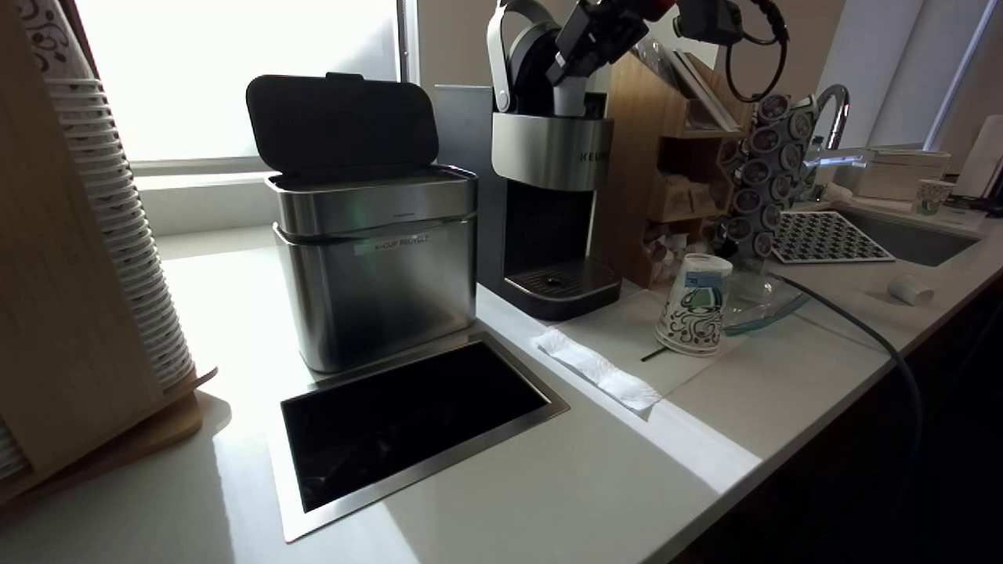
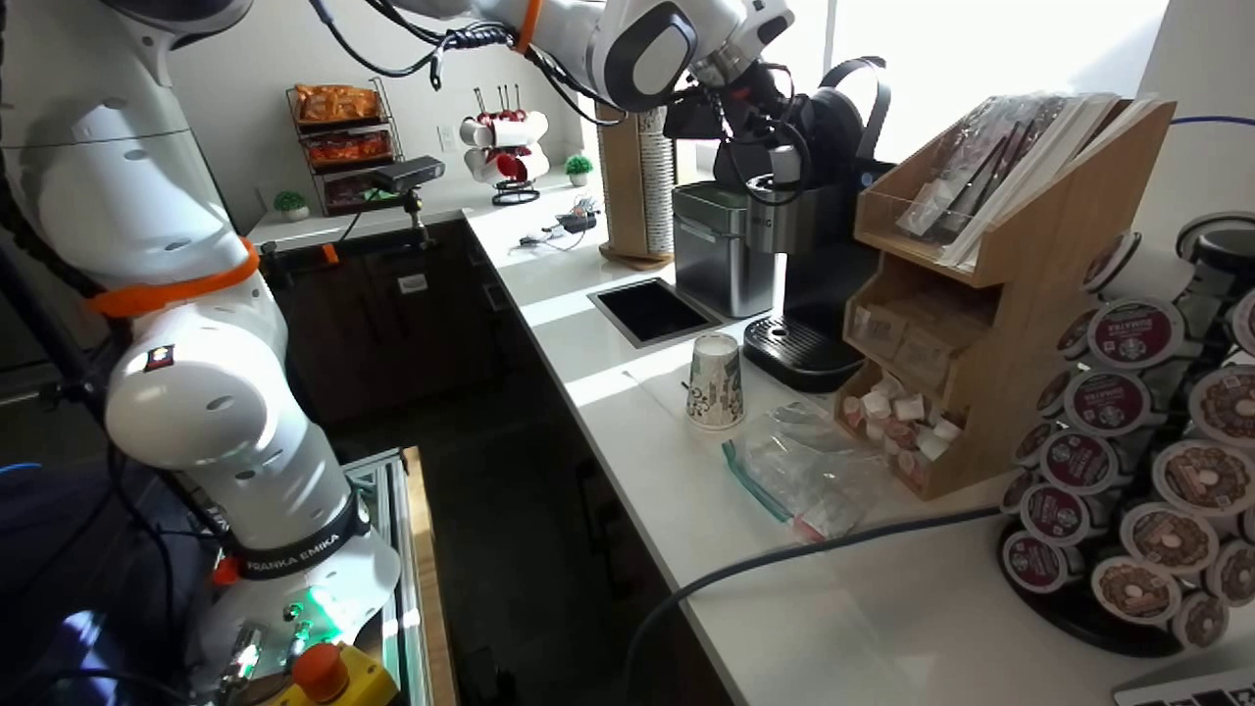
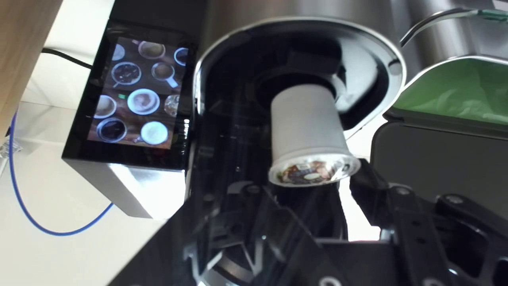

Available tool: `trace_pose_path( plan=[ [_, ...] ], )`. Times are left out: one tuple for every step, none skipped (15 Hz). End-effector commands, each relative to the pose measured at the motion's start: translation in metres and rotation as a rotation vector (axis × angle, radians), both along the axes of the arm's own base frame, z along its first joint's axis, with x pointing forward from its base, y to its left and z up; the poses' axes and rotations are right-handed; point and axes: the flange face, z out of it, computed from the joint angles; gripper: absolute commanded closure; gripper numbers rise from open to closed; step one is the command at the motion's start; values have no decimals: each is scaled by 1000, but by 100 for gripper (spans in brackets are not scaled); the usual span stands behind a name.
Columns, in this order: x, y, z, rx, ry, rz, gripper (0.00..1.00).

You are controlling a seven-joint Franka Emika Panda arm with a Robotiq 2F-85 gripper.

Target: Remove the capsule from the coffee machine

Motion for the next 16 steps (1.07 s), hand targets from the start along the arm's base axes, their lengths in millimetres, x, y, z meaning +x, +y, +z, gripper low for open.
trace_pose_path(
  plan=[
    [-8,1,10,12,-27,-3,71],
    [-9,1,11,12,-29,-5,71],
    [-11,1,13,15,-28,-6,71],
    [-12,0,15,17,-29,-9,71],
    [-14,-1,17,20,-32,-13,71],
    [-16,-2,19,25,-31,-14,71],
    [-17,-3,22,25,-34,-19,71],
    [-20,-5,24,24,-38,-21,71],
    [-22,-8,26,23,-41,-26,71],
    [-25,-11,28,24,-44,-32,71],
    [-28,-14,29,27,-42,-35,71],
    [-32,-17,31,28,-39,-36,71],
    [-36,-20,33,26,-38,-38,71],
    [-40,-23,34,27,-38,-41,71],
    [-45,-27,36,27,-39,-46,71],
    [-48,-30,38,28,-42,-52,71]
  ],
)
